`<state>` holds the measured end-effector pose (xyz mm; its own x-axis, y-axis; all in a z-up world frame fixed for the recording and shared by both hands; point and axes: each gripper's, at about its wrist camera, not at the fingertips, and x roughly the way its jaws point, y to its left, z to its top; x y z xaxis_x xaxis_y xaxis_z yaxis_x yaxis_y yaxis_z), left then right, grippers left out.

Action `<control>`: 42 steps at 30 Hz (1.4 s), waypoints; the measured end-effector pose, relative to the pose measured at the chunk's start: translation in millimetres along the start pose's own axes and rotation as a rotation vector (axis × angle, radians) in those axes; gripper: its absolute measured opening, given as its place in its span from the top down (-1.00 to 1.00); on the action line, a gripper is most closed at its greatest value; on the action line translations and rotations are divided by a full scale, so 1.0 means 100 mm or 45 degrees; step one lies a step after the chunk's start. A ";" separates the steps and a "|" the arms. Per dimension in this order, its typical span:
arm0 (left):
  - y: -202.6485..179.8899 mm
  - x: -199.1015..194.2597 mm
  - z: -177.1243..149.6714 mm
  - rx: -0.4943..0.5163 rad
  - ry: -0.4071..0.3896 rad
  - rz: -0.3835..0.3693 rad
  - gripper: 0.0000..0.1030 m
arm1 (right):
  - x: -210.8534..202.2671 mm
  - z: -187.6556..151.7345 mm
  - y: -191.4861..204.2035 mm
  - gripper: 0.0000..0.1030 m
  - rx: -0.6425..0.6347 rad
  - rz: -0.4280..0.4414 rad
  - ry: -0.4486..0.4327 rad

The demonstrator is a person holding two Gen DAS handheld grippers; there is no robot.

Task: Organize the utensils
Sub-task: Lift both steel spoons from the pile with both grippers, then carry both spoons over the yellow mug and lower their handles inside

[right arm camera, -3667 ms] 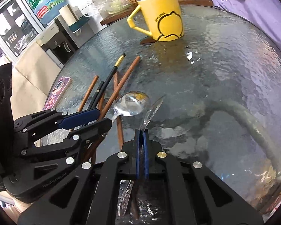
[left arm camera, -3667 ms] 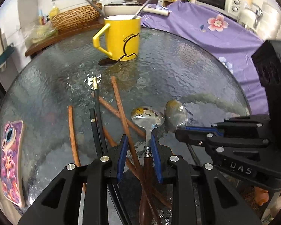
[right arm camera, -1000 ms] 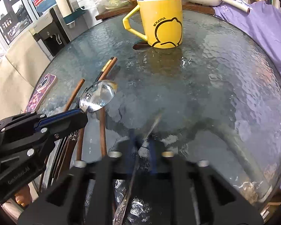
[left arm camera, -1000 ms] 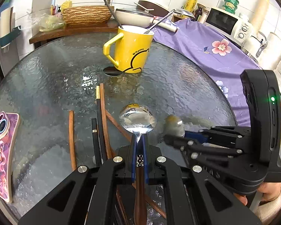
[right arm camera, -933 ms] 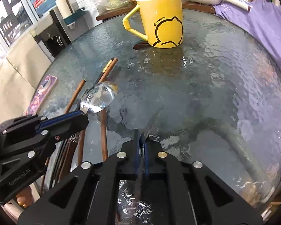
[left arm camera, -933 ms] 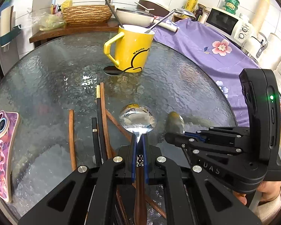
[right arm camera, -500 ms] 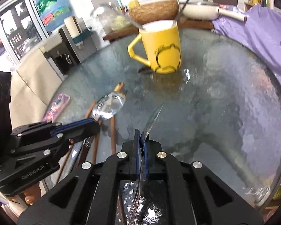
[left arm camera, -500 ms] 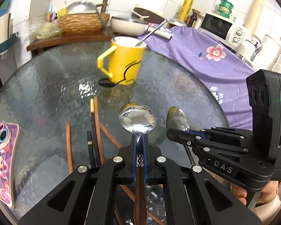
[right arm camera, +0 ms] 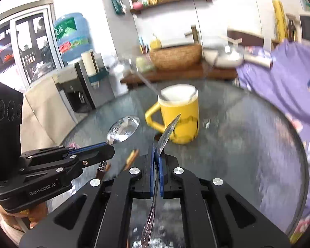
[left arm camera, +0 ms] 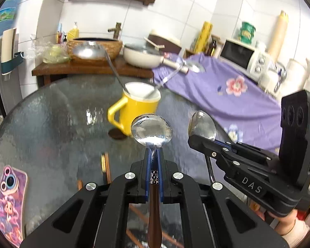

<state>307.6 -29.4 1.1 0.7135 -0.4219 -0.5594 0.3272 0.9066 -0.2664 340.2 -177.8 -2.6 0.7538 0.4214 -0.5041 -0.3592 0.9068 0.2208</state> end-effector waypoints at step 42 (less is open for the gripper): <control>0.16 0.37 1.08 -0.144 -0.512 0.009 0.89 | 0.85 1.39 -0.26 0.92 -0.065 -0.119 -0.357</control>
<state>406.1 -29.8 60.9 0.9081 -0.3585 -0.2162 0.2669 0.8936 -0.3609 490.3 -163.4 64.8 0.9048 0.3303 -0.2687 -0.3030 0.9428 0.1387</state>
